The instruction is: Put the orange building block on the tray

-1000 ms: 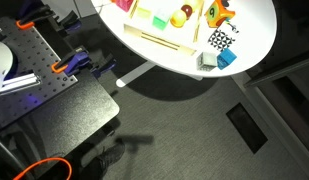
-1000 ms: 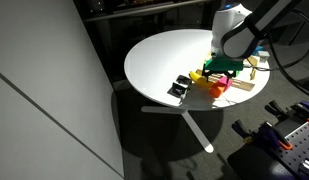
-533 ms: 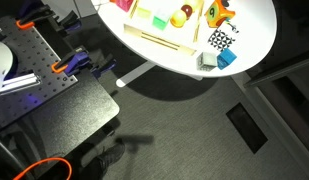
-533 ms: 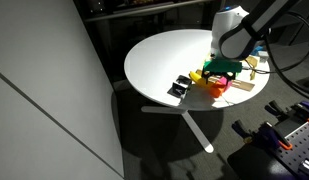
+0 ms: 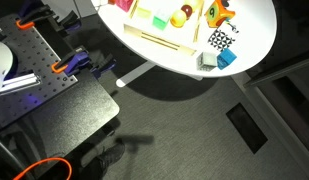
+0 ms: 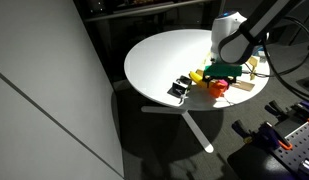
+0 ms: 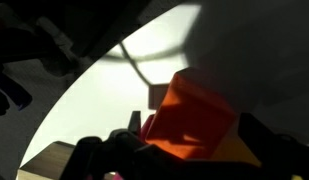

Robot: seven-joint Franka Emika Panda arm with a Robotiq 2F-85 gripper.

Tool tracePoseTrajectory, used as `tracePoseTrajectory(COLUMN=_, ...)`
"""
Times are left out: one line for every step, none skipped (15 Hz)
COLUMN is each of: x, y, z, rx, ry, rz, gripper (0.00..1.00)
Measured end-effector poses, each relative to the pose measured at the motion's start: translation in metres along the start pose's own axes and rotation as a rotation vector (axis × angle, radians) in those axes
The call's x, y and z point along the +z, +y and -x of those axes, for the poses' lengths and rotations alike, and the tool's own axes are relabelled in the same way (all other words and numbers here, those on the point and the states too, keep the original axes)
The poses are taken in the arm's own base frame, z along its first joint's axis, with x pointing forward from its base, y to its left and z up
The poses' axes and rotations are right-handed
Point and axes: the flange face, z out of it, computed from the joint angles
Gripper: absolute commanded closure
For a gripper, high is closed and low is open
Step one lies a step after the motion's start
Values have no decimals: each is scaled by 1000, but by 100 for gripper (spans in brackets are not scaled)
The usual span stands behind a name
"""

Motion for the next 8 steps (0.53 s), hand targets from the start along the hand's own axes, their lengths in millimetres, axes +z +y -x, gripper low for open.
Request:
tracePoseTrajectory(x=2, y=0, z=0, rx=0, ry=-1, rz=2, gripper=29)
tracePoseTrajectory(x=3, y=0, z=0, rx=-1, ry=-2, rz=4, gripper=39)
tracePoseTrajectory(x=4, y=0, z=1, rx=-2, ry=-2, rz=5, gripper=47)
tracePoseTrajectory(x=4, y=0, z=1, rx=-3, ry=-2, rz=5, gripper=56)
tracePoseTrajectory(x=3, y=-1, z=1, rx=-5, ry=-1, rz=4, gripper=62)
tracePoseTrajectory(x=2, y=-1, z=1, rx=-7, ry=0, rz=2, gripper=65)
tracePoseTrajectory(x=1, y=-2, z=1, rx=-12, ry=2, rz=-1, gripper=67)
tracePoseTrajectory(x=-1, y=-3, z=0, rx=-20, ry=4, rz=-5, gripper=70)
